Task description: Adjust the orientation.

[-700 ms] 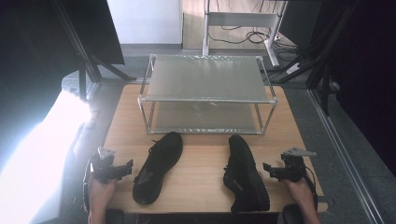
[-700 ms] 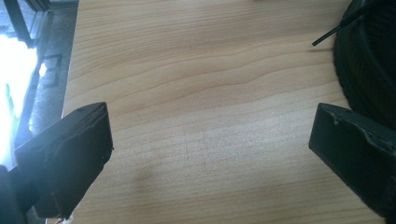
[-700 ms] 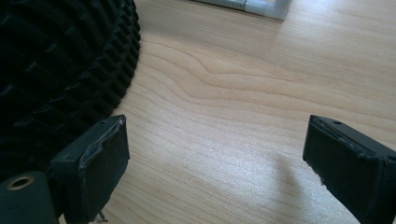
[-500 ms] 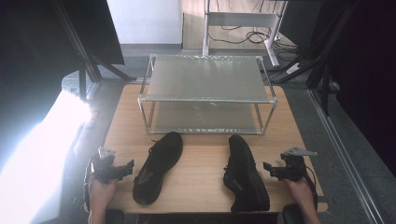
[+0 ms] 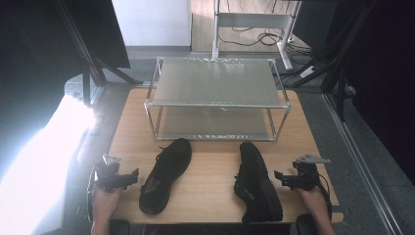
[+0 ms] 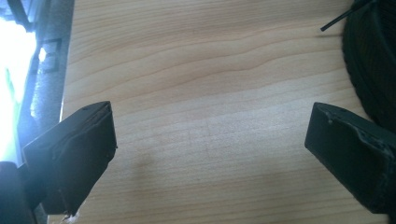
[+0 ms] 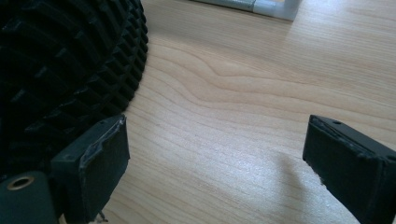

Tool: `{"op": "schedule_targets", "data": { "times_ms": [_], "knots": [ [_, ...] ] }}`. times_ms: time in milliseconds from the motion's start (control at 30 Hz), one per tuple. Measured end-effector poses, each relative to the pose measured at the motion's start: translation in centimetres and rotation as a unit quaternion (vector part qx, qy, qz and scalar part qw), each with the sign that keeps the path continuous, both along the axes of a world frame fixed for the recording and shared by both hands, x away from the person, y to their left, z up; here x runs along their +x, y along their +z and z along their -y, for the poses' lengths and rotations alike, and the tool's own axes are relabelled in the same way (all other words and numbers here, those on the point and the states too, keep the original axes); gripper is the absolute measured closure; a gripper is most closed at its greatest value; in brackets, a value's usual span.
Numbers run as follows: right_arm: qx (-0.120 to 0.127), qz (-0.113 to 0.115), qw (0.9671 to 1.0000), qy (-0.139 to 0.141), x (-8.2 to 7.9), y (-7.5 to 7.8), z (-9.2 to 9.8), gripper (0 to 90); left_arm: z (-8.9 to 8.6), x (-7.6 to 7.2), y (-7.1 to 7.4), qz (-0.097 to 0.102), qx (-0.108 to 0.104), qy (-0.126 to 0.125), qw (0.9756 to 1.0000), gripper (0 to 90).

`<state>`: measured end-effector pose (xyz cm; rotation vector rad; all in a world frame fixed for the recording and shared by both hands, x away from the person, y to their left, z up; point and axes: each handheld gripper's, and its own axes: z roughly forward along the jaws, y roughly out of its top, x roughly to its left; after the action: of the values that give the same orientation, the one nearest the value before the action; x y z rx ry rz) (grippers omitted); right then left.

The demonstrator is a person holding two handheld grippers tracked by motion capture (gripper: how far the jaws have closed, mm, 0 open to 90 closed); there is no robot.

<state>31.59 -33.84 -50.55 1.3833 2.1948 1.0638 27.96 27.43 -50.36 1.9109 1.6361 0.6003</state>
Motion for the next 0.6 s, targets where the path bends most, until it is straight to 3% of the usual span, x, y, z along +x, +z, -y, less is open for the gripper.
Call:
{"op": "schedule_targets", "data": {
  "times_ms": [367, 600],
  "knots": [
    [0.002, -0.001, 1.0000, -0.002, 0.0, 0.0, 0.0, 7.4, -0.1, -0.7, -0.1, -0.011, 0.005, -0.020, 0.9997, 0.0],
    [0.003, -0.001, 1.0000, -0.002, 0.0, 0.0, -0.1, 7.9, 0.7, -1.1, -0.2, -0.024, 0.014, -0.045, 0.9986, 0.0]
  ]
}}
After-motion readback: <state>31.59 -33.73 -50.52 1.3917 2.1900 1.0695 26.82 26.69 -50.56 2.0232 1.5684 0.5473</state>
